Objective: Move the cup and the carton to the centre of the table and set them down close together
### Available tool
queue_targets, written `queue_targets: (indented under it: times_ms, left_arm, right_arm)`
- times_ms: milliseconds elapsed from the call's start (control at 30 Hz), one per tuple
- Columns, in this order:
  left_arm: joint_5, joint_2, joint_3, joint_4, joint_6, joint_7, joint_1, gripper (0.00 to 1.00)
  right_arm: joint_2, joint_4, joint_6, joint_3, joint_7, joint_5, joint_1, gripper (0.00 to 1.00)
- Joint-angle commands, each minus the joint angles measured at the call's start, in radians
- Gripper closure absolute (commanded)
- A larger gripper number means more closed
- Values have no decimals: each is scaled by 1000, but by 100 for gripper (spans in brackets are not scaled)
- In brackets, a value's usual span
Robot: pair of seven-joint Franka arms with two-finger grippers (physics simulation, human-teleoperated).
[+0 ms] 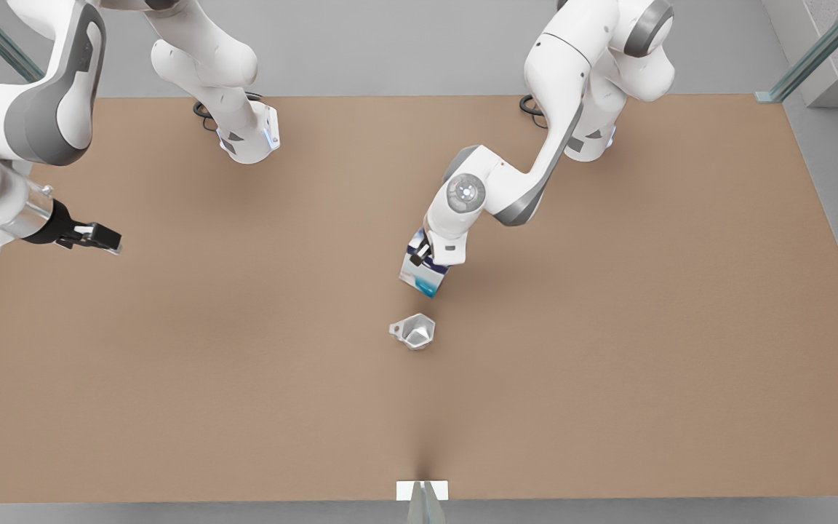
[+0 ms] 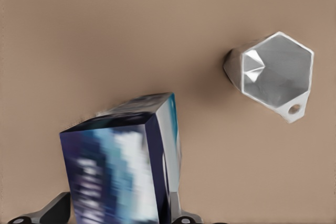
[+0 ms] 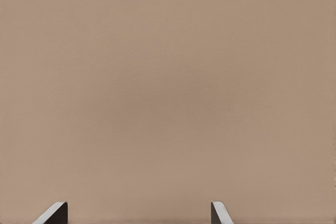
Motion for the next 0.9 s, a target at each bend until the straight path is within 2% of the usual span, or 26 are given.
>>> queue_targets:
  times_ms: [0, 133, 200, 233, 367, 433, 467, 600, 867]
  left_arm:
    - [-2, -3, 0, 0, 0, 0, 0, 0]
    - [2, -44, 5, 26, -72, -5, 3, 0]
    - [15, -81, 13, 185, -328, -2, 43, 0]
    - [57, -101, 54, 276, -460, 40, 92, 0]
    - [151, -172, 68, 284, -588, 1047, 431, 0]
    - [205, -190, 66, 272, -603, 1480, 538, 0]
    - [255, -199, 65, 270, -608, 1545, 554, 0]
    - [268, -257, 65, 233, -580, 1493, 560, 0]
    - [274, -261, 65, 238, -582, 1489, 560, 0]
  right_arm:
    - [0, 0, 0, 0, 0, 0, 0, 0]
    - [1, 0, 2, 0, 0, 0, 0, 0]
    - [0, 0, -3, 0, 0, 0, 0, 0]
    - [0, 0, -3, 0, 0, 0, 0, 0]
    - [1, 0, -5, 0, 0, 0, -8, 0]
    - [1, -2, -5, 0, 0, 0, -8, 0]
    - [1, -2, -5, 0, 0, 0, -10, 0]
    - [1, 0, -5, 0, 0, 0, -10, 0]
    - [-2, -6, -8, 0, 0, 0, -11, 0]
